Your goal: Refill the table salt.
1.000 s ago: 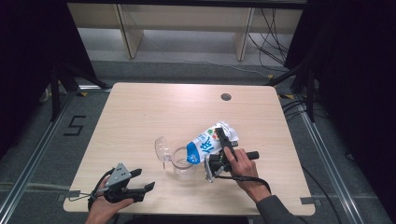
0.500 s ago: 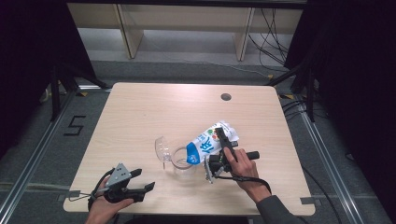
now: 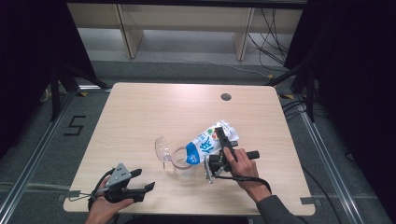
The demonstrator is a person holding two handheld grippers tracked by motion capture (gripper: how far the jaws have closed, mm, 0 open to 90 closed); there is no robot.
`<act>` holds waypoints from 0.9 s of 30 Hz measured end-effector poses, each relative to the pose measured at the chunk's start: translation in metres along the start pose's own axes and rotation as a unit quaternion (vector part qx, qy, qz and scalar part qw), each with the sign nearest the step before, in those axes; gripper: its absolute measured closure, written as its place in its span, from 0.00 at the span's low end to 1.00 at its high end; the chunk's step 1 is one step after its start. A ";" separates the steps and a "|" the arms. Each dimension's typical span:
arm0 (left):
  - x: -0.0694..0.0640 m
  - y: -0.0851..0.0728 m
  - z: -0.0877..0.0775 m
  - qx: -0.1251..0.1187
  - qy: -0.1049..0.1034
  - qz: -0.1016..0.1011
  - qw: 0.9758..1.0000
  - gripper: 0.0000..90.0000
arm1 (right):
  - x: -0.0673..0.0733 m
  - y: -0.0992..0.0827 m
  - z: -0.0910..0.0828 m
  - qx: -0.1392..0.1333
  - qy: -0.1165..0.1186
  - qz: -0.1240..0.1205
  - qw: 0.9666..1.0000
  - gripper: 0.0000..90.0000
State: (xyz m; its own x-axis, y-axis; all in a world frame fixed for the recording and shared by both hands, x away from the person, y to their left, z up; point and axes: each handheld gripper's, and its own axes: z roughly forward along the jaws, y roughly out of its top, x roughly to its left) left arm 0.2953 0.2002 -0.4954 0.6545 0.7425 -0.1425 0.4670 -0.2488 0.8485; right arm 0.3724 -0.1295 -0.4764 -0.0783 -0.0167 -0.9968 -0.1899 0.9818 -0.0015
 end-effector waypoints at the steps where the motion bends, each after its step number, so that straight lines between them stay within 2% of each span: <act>1: 0.000 0.000 0.000 0.000 0.000 0.000 1.000 0.30 | 0.000 0.000 0.000 -0.003 -0.004 0.001 1.000 0.63; 3: 0.000 0.000 0.000 0.000 -0.001 0.000 1.000 0.30 | -0.002 0.000 0.001 -0.011 -0.010 -0.010 1.000 0.63; 5: 0.000 0.000 0.000 0.000 0.000 0.000 1.000 0.30 | 0.000 0.000 -0.001 0.003 -0.002 0.005 1.000 0.63; 6: 0.000 0.000 0.000 0.001 -0.001 0.000 1.000 0.30 | -0.001 0.000 -0.001 0.008 0.000 0.003 1.000 0.63; 7: 0.000 0.000 0.000 0.001 0.000 0.000 1.000 0.30 | -0.001 0.000 -0.001 0.004 0.000 -0.002 1.000 0.63; 27: 0.000 0.000 0.000 0.001 0.000 0.000 1.000 0.30 | -0.001 0.000 -0.001 -0.005 -0.006 0.003 1.000 0.64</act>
State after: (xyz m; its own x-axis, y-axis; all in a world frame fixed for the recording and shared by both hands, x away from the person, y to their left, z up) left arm 0.2951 0.2000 -0.4956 0.6547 0.7423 -0.1431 0.4682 -0.2496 0.8476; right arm 0.3720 -0.1300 -0.4754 -0.0670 -0.0078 -0.9977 -0.1984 0.9801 0.0056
